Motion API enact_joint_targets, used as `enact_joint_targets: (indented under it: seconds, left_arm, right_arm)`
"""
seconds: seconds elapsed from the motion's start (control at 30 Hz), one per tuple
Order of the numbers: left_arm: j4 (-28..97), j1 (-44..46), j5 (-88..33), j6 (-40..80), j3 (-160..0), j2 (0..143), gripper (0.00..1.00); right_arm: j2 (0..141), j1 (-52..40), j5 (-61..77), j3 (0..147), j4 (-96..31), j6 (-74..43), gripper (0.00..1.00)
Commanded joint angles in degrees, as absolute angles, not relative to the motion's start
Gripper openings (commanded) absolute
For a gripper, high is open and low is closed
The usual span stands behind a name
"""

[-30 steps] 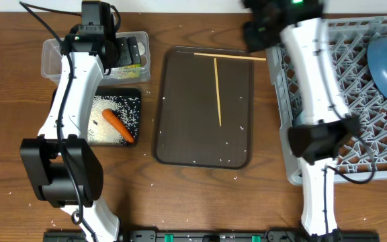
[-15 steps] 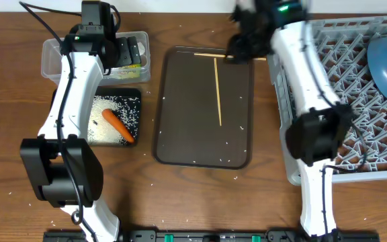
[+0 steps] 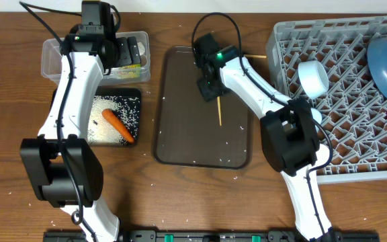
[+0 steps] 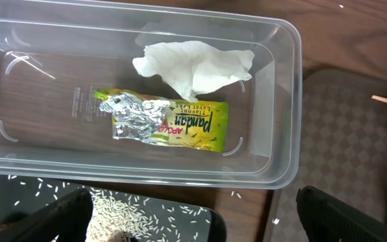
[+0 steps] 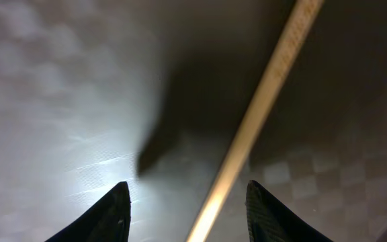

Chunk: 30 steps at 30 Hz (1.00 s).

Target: Sort waste into correct bins and load items into the dishwasher rack

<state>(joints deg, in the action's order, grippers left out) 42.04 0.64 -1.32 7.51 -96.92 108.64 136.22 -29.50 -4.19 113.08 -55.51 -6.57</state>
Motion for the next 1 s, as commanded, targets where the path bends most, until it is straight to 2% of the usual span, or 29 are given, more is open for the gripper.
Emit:
enact_joint_targets:
  seconds: [0.0, 0.13, 0.17, 0.3, 0.43, 0.73, 0.97]
  left_arm:
    - [42.2, 0.7, -1.3, 7.8, -96.9, 108.2, 0.98]
    - [42.2, 0.7, -1.3, 7.8, -96.9, 108.2, 0.98]
    - [42.2, 0.7, -1.3, 7.8, -96.9, 108.2, 0.98]
    - [42.2, 0.7, -1.3, 7.8, -96.9, 108.2, 0.98]
    - [42.2, 0.7, -1.3, 7.8, -96.9, 108.2, 0.98]
    - [42.2, 0.7, -1.3, 7.8, -96.9, 108.2, 0.98]
    - [42.2, 0.7, -1.3, 7.8, -96.9, 108.2, 0.98]
  right_arm:
    - [135.3, -28.6, -7.3, 111.3, -54.6, -8.9, 0.47]
    - [135.3, -27.7, -7.3, 109.4, -52.6, -9.2, 0.47]
    - [135.4, -27.5, -7.1, 108.7, -52.0, -9.2, 0.44]
    - [135.4, -27.3, -6.9, 105.8, -49.9, -9.1, 0.26]
    - [135.4, -27.3, -6.9, 105.3, -50.0, -8.5, 0.01]
    - [135.3, -26.1, -4.9, 106.3, -51.9, -8.5, 0.01]
    - [133.2, -23.3, 1.3, 117.3, -60.8, -5.3, 0.01]
